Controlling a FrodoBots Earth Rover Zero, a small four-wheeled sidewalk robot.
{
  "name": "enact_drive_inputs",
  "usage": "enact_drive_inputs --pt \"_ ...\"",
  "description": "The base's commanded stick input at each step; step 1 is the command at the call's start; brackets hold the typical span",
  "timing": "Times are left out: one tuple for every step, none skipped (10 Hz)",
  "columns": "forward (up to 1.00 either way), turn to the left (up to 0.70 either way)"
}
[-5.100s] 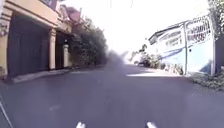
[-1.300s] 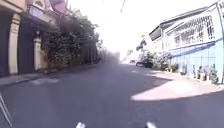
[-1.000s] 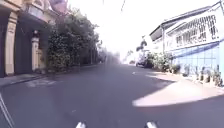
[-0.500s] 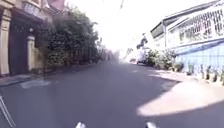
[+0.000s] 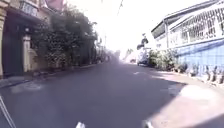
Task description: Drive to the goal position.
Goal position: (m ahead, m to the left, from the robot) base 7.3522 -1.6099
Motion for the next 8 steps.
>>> enact_drive_inputs --pt "0.70 -0.28" --pt "0.70 -0.28" --pt "0.70 -0.28" --pt "0.70 -0.23" --pt "0.70 -0.08" --pt "0.70 0.00" --pt "0.70 0.00" --pt "0.70 0.00"
